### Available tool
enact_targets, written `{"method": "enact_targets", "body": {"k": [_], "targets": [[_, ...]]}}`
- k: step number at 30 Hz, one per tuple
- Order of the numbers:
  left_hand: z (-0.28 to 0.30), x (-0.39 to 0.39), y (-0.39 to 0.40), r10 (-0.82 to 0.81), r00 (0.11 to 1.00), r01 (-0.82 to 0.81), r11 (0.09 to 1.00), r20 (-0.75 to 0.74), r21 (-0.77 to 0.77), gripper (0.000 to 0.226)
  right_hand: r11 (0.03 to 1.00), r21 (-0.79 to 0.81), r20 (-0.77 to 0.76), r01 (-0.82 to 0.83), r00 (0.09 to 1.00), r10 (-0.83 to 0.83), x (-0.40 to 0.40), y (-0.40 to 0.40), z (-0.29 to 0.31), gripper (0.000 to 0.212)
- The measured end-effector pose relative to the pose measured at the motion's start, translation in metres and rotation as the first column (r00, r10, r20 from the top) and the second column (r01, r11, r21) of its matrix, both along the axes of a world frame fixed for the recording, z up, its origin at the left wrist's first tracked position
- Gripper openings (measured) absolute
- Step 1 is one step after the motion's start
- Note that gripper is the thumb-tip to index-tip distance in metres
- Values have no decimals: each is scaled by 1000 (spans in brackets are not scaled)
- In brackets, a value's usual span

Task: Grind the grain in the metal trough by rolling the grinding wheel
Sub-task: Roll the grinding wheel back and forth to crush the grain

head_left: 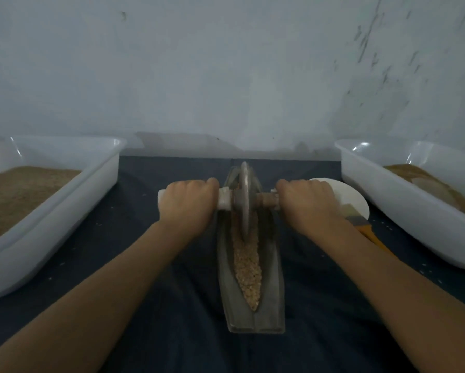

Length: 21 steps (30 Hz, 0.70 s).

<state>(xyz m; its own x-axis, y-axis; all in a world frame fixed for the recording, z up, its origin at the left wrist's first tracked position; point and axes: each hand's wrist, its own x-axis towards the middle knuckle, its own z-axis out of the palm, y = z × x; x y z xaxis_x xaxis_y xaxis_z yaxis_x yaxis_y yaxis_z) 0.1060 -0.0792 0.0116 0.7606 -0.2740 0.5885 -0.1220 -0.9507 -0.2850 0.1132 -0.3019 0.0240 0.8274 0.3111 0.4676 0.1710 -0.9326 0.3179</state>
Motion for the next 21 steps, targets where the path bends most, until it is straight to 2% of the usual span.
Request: {"method": "enact_targets", "body": {"k": [5,8,12,15,18,21], "targets": [[14,11,-5,2,995,-3,1000,-101,-14,25,999,30,-62,29,998,-27,11,2,3,13],[12,-22,3,-49,992,47,999,-117,-21,27,997,-42,-13,-60,998,59,-26,-8,-3,28],[9,-79,15,-152,987,155,987,-62,45,58,976,-42,72,-214,973,217,-75,-18,-2,41],[5,-83,16,-90,988,97,994,-121,50,56,979,-44,29,-197,980,198,-73,-17,-1,37],[0,-53,10,-23,996,25,1000,-92,18,40,990,-109,-8,-92,996,91,-41,-6,-1,26],[-2,-16,4,9,997,-12,999,-76,-40,30,998,-63,-1,-7,1000,7,-4,0,0,22]]}}
